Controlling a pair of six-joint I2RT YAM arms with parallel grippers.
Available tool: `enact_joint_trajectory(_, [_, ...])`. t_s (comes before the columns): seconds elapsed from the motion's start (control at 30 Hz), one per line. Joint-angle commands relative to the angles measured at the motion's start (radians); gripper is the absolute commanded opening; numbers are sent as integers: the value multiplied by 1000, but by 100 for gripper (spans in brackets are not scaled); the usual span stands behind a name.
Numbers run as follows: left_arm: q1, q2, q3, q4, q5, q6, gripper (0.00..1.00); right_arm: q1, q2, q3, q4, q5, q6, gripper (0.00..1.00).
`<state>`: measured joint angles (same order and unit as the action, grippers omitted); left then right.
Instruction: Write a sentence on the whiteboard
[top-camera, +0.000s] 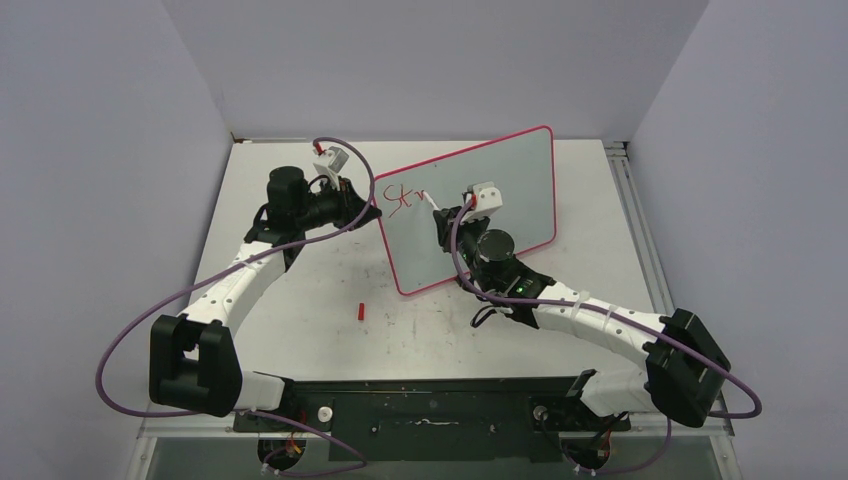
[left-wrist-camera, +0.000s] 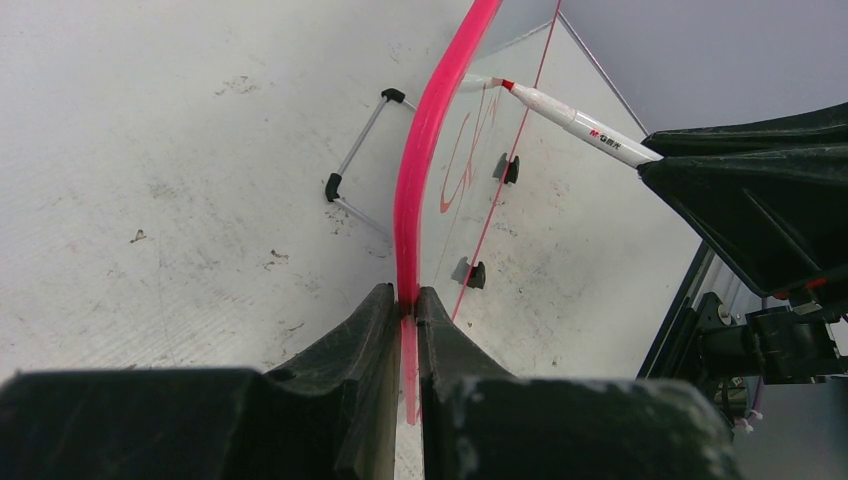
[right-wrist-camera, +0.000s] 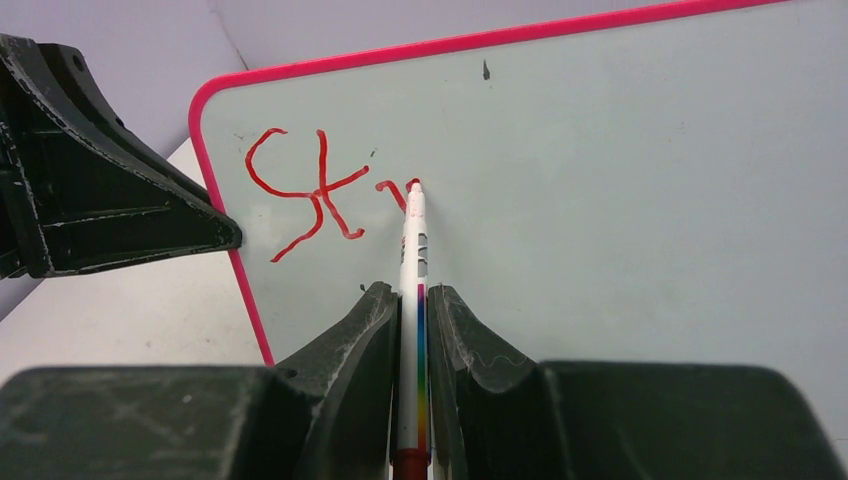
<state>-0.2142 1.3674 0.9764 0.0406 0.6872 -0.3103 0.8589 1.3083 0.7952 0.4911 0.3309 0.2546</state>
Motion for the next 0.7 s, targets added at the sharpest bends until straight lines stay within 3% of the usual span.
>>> enact_joint_trajectory(0.0, [-2,-40,13,23,33,-1,0,-2,1,31,52,44,2,5])
enact_joint_trajectory(0.67, [-2,-42,12,24,24,-4,0,18,-88,7,9,75,-16,5])
